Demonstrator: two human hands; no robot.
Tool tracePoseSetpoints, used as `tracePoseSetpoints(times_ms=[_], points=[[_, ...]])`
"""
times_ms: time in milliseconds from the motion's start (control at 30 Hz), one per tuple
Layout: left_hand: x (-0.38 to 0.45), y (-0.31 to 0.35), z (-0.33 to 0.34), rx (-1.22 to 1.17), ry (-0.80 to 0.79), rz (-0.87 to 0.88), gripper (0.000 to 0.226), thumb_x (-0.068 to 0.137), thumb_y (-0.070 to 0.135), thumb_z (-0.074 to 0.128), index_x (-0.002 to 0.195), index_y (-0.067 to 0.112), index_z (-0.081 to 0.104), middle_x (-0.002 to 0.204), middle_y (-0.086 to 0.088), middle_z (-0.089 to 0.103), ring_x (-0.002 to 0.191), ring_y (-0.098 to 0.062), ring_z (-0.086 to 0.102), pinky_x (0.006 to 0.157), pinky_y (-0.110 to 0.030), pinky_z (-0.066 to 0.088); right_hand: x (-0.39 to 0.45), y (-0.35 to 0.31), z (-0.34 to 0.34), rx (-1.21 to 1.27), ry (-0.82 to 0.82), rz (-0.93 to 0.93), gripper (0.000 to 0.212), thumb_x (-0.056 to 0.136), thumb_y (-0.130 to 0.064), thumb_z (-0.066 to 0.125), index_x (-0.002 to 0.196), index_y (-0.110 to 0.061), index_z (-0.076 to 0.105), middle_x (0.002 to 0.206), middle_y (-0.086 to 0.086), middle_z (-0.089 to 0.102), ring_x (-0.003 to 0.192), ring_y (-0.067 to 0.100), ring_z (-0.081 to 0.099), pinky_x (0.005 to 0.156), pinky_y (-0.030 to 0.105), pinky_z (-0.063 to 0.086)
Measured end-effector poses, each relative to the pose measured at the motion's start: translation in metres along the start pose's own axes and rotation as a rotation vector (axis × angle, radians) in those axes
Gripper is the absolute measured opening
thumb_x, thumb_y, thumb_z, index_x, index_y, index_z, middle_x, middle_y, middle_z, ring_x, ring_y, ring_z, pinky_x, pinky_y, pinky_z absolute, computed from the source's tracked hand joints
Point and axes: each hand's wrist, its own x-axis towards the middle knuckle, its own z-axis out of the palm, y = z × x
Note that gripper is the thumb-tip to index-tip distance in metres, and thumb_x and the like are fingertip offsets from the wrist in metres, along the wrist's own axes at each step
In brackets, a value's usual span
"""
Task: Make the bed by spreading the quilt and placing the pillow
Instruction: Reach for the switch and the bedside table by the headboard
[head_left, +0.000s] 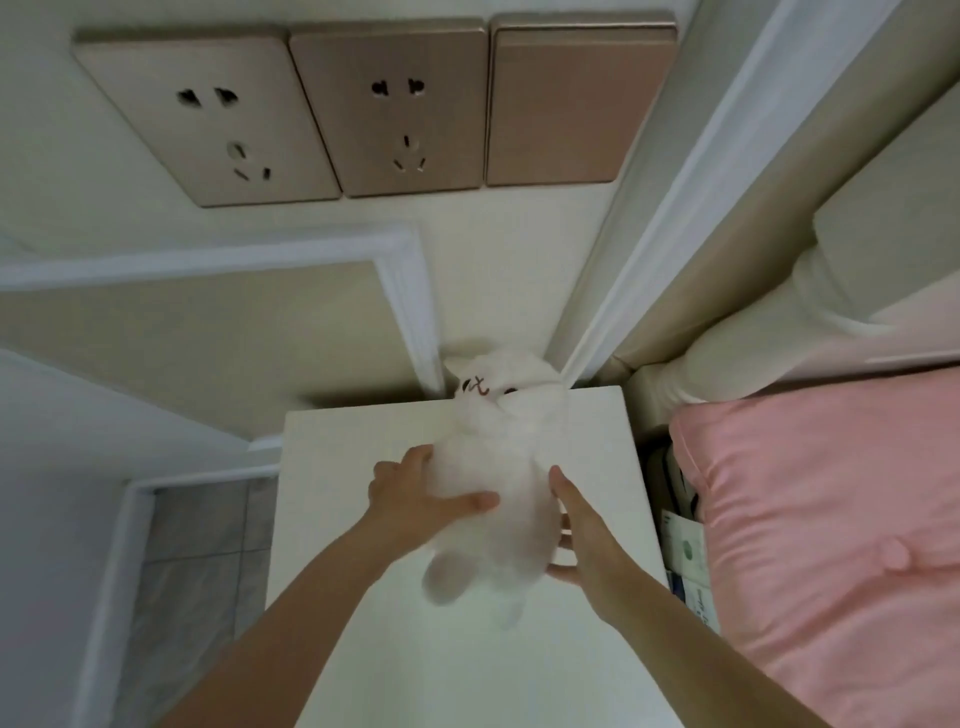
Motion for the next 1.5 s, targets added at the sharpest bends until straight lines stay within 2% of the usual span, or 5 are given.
tracePoseSetpoints(times_ms=[133, 433, 600, 1233, 1500], points=[[-0.012, 0.017, -0.017, -0.613, 0.109, 0.106, 0.02, 0.084, 0.036, 0.06, 0.091, 0.018, 0.056, 0.089, 0.007, 0.047, 0.097, -0.021, 0.046, 0.09, -0.036, 0.045, 0.009, -0.028, 0.01, 0.095, -0.002, -0.154, 0.045, 0.094, -0.048, 0.04, 0.136, -0.032, 0.042, 0.139, -0.006, 0.047, 0.127, 0.019, 0.045, 0.107, 0.048, 0.037], [-0.011, -0.004, -0.02, -0.78, 0.247, 0.198, 0.04, 0.089, 0.05, 0.043, 0.099, 0.016, 0.062, 0.097, 0.006, 0.064, 0.092, -0.015, 0.061, 0.08, -0.031, 0.045, 0.022, -0.051, 0.0, 0.405, -0.073, -0.168, 0.101, 0.033, -0.073, 0.078, 0.124, -0.038, 0.051, 0.14, -0.004, 0.042, 0.136, 0.027, 0.034, 0.111, 0.049, 0.03], [-0.006, -0.012, 0.049, -0.25, 0.026, 0.093, 0.09, 0.07, 0.059, 0.047, 0.147, 0.023, 0.017, 0.153, 0.001, 0.015, 0.142, -0.016, 0.018, 0.116, -0.037, 0.018, 0.021, -0.011, 0.025, 0.01, -0.105, -0.099, 0.034, 0.093, -0.033, 0.05, 0.126, -0.023, 0.052, 0.126, -0.003, 0.057, 0.117, 0.019, 0.054, 0.093, 0.027, 0.048], [0.035, 0.098, 0.081, -0.476, -0.124, 0.203, 0.071, 0.088, 0.02, 0.059, 0.147, 0.029, 0.019, 0.148, -0.002, 0.029, 0.131, -0.022, 0.036, 0.092, -0.025, 0.034, 0.0, -0.088, -0.077, 0.355, -0.091, -0.261, 0.022, 0.076, -0.02, 0.062, 0.058, -0.012, 0.073, 0.056, 0.004, 0.066, 0.052, 0.013, 0.066, 0.049, 0.016, 0.053], [0.042, 0.116, 0.112, -0.538, -0.12, 0.25, 0.021, 0.095, 0.015, 0.052, 0.087, 0.034, 0.052, 0.08, 0.025, 0.049, 0.053, 0.021, 0.052, 0.046, 0.001, 0.037, 0.017, -0.076, -0.105, 0.436, -0.083, -0.257, 0.053, 0.096, -0.018, 0.044, 0.051, -0.012, 0.073, 0.053, 0.003, 0.067, 0.048, 0.012, 0.066, 0.042, 0.015, 0.048]])
